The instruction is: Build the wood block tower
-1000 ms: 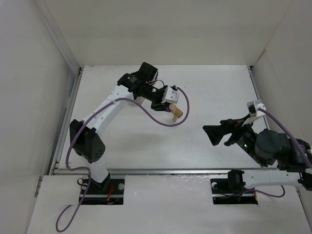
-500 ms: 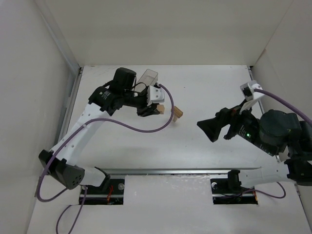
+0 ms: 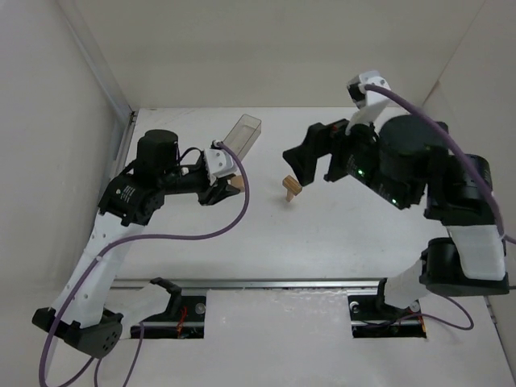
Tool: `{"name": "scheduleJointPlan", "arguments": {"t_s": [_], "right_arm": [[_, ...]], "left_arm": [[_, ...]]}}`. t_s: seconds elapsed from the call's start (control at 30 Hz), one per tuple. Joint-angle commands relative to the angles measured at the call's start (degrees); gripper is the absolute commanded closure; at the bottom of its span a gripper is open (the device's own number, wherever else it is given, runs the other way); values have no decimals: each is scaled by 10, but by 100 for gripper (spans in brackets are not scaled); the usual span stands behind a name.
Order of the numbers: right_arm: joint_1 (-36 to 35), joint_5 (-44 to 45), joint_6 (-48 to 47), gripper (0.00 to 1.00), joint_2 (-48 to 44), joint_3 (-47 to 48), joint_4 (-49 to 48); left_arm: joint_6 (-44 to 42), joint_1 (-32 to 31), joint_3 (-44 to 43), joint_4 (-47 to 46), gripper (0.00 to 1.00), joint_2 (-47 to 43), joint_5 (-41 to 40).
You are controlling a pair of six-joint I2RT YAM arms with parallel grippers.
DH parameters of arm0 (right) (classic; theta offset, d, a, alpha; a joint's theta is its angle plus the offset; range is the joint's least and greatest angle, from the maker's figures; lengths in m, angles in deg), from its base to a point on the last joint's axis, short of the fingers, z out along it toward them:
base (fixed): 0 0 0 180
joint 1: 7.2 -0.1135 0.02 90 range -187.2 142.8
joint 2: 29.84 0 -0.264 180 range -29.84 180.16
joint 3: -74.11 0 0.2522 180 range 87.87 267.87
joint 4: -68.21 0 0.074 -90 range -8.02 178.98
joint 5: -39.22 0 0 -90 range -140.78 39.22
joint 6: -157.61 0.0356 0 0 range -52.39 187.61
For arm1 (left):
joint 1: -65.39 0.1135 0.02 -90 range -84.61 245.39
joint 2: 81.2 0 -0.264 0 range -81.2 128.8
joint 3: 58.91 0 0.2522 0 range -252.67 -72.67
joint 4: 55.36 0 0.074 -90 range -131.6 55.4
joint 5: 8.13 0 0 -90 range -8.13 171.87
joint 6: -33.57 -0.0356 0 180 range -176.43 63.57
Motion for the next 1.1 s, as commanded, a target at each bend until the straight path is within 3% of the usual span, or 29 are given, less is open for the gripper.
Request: {"name": "scheduleJointPlan", "arguments": {"t_s": [0.0, 0.2, 0.4, 0.53, 0.63, 0.8, 1.07], "right_arm": [[77, -67, -49, 2, 55, 63, 14], [280, -278, -32, 2, 134, 87, 1], [339, -296, 9, 2, 115, 4, -66], [413, -269, 17, 2, 158, -4, -28], [413, -248, 32, 0, 185, 1, 13], [408, -241, 112, 0, 133, -158, -30], [359, -201, 230, 0, 152, -305, -51]], "left_arm": [[30, 12, 28, -19, 90, -37, 17], [35, 17, 58, -19, 90, -74, 11], [35, 17, 82, -40, 90, -104, 5], [49, 17, 103, -54, 90, -110, 11], [49, 17, 103, -48, 90, -110, 5], [84, 17, 128, -81, 90, -116, -18], [75, 17, 147, -95, 90, -116, -41]]}}
